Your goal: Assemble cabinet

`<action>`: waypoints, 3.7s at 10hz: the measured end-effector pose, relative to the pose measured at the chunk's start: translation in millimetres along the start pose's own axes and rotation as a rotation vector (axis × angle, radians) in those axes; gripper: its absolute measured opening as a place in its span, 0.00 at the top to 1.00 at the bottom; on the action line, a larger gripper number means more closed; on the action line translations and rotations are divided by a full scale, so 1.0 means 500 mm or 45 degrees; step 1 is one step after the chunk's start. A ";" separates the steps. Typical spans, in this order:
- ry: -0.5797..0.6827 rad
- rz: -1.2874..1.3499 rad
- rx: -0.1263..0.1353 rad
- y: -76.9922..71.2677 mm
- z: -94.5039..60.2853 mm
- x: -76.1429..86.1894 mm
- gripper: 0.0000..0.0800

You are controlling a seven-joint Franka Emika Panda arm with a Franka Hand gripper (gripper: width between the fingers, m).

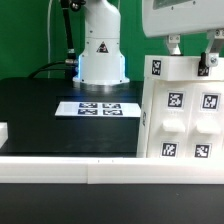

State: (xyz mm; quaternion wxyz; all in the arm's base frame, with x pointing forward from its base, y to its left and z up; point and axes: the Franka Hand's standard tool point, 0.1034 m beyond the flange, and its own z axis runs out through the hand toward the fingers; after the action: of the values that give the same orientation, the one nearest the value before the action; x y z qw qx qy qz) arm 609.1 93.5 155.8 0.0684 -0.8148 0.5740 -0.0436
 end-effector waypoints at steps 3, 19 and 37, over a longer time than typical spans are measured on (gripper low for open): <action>-0.020 -0.029 0.007 -0.003 -0.002 -0.001 0.03; -0.104 -1.213 0.029 -0.039 -0.053 -0.019 0.00; -0.174 -3.482 -0.173 -0.025 -0.033 0.020 0.00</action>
Offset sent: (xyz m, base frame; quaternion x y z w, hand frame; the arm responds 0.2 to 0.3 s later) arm -0.0026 0.0011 0.0141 -0.0173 -0.0358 -0.0159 0.9991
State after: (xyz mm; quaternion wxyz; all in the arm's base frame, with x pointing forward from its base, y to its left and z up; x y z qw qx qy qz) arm 621.5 87.2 174.1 -0.0407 -0.7285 -0.6838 -0.0078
